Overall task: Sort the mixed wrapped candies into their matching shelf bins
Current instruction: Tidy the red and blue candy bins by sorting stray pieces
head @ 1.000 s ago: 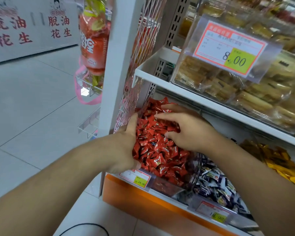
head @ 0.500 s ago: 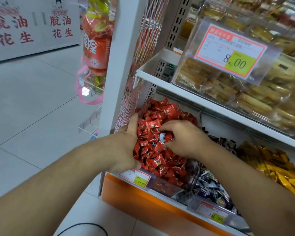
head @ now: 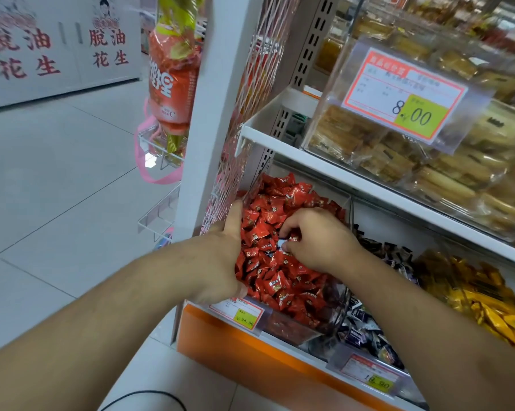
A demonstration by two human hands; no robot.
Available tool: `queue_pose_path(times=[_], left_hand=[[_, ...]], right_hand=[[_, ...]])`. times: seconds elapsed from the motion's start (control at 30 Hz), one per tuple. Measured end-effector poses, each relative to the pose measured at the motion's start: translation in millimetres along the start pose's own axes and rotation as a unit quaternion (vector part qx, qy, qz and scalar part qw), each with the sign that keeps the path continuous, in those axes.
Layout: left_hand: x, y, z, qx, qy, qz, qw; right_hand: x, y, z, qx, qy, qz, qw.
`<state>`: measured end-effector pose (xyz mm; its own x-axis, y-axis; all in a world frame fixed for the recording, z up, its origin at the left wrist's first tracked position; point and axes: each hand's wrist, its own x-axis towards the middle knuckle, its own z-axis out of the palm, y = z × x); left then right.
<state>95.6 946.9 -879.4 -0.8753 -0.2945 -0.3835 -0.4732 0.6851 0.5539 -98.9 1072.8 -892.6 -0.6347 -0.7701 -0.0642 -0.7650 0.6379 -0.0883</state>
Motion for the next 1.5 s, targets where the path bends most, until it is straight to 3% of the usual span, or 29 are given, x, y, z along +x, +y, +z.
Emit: queue_pose_path(times=[0.2, 0.33, 0.53, 0.67, 0.83, 0.93, 1.03, 1.13, 1.27, 1.5], left_hand=[[0.6, 0.8, 0.0, -0.005, -0.004, -0.001, 1.0], [0.9, 0.2, 0.1, -0.005, -0.001, -0.001, 1.0], [0.7, 1.6, -0.5, -0.002, -0.003, -0.002, 1.0], [-1.7, 2.4, -0.8, 0.003, -0.004, 0.001, 1.0], [-2.3, 4.1, -2.4, 0.005, -0.004, 0.0, 1.0], [-2.0, 3.3, -2.1, -0.001, -0.005, -0.005, 1.0], [-1.2, 1.4, -1.0, 0.002, -0.001, -0.001, 1.0], [0.2, -0.1, 0.3, 0.004, 0.003, 0.002, 1.0], [2.2, -1.9, 1.6, 0.002, 0.003, 0.002, 1.0], [6.2, -3.7, 3.1, 0.022, 0.008, -0.009, 1.0]], right_hand=[[-10.6, -4.4, -6.6, 0.013, 0.028, 0.008, 0.999], [-36.9, -11.2, -19.6, 0.104, 0.077, 0.002, 0.992], [-103.4, 10.6, -44.3, 0.301, 0.182, 0.057, 0.934], [-138.8, 50.9, -44.1, 0.271, 0.254, 0.134, 0.919], [-143.9, 52.5, -40.3, 0.126, 0.215, 0.114, 0.962], [-126.9, 23.5, -44.3, 0.142, 0.204, 0.037, 0.968], [-98.3, -12.1, -43.9, 0.234, 0.104, -0.025, 0.966], [-68.7, -35.2, -26.2, 0.197, 0.025, -0.068, 0.978], [-37.4, -25.5, -0.7, 0.024, 0.01, -0.026, 0.999], [-17.9, -4.5, -3.0, -0.019, -0.019, 0.021, 0.999]])
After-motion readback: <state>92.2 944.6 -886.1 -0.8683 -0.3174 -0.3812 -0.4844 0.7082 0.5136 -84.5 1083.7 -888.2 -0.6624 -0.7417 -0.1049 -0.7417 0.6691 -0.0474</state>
